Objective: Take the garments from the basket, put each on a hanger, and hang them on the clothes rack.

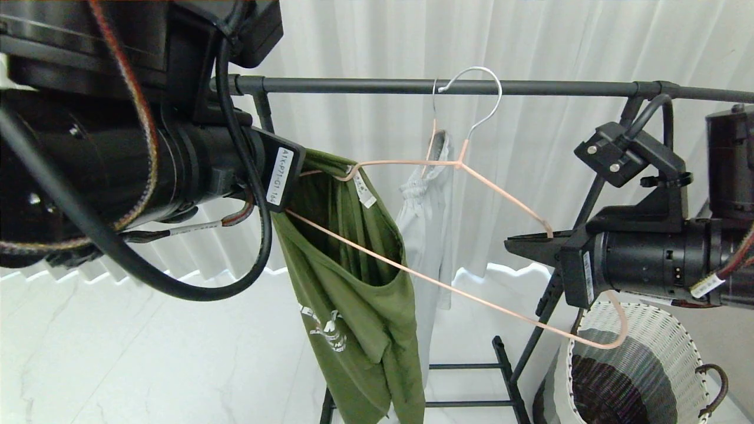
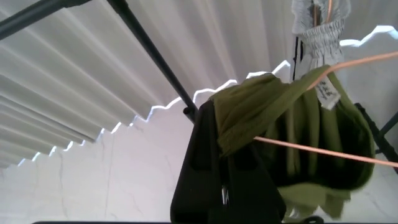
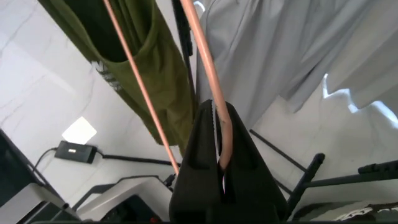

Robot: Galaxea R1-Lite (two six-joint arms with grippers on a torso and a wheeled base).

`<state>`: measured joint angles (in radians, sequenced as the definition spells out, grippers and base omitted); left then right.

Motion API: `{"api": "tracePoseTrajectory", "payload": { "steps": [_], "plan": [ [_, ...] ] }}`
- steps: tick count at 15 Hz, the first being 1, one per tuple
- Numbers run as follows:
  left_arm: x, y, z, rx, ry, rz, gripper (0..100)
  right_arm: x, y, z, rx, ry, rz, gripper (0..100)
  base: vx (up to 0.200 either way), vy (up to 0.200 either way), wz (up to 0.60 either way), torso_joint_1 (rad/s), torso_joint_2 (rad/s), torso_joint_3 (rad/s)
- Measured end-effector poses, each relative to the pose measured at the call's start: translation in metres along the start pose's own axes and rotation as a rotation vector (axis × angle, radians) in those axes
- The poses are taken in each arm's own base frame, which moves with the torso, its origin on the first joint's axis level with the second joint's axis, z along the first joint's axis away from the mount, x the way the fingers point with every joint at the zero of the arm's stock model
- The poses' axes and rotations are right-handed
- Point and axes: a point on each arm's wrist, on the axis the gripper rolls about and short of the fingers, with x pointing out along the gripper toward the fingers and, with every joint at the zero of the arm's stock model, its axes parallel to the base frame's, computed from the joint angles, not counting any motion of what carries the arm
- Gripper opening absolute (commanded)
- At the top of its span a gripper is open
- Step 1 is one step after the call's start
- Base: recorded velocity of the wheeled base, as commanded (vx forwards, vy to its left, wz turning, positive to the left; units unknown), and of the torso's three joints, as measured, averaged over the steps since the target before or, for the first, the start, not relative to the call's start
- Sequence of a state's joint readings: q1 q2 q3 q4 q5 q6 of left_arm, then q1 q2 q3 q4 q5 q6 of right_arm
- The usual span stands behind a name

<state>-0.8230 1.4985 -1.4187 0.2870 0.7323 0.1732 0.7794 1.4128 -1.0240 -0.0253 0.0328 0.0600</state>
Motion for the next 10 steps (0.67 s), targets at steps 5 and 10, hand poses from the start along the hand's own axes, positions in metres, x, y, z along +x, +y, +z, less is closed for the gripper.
{"api": "tracePoseTrajectory", "payload": {
  "steps": [5, 10],
  "plan": [
    [-0.0018, -0.0027, -0.0054, 0.04, 0.027, -0.013, 0, -0.0031, -0.0074, 0.0024, 0.006, -0.015, -0.034, 0, 0.0, 0.0, 0.0, 0.0, 0.0, 0.0],
    [-0.0043, -0.0017, -0.0034, 0.028, 0.017, -0.016, 0, -0.002, -0.0104, 0.0071, 0.005, -0.063, -0.049, 0, 0.0, 0.0, 0.0, 0.0, 0.0, 0.0]
  ]
}}
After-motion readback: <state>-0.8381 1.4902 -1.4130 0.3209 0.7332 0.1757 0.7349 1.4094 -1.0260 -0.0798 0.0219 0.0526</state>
